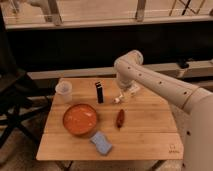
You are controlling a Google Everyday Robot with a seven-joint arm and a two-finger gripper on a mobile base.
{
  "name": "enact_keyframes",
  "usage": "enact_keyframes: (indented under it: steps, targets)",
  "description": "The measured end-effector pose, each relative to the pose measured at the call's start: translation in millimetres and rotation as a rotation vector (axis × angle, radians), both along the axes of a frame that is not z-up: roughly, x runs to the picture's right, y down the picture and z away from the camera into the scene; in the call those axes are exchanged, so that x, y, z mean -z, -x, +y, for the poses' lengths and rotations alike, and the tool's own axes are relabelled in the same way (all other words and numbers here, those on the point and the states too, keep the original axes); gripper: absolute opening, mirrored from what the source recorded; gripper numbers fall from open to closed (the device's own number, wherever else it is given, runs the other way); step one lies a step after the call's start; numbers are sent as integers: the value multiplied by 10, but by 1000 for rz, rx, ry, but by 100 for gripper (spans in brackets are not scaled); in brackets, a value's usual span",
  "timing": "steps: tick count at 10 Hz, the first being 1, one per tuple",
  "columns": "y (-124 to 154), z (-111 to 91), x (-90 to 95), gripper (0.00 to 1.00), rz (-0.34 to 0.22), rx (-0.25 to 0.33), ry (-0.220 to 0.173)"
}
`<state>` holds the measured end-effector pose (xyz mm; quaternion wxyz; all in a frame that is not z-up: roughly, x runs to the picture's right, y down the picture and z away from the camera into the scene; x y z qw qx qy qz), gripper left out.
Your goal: Knock the eraser over
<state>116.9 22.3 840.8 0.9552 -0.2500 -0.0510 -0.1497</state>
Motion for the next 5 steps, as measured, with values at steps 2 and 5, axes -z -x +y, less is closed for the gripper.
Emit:
enact_keyframes:
  steps: [2,5]
  targets:
    - [17,-8,-40,80,-7,4,0]
    - [54,-18,-95,80,-15,11,1]
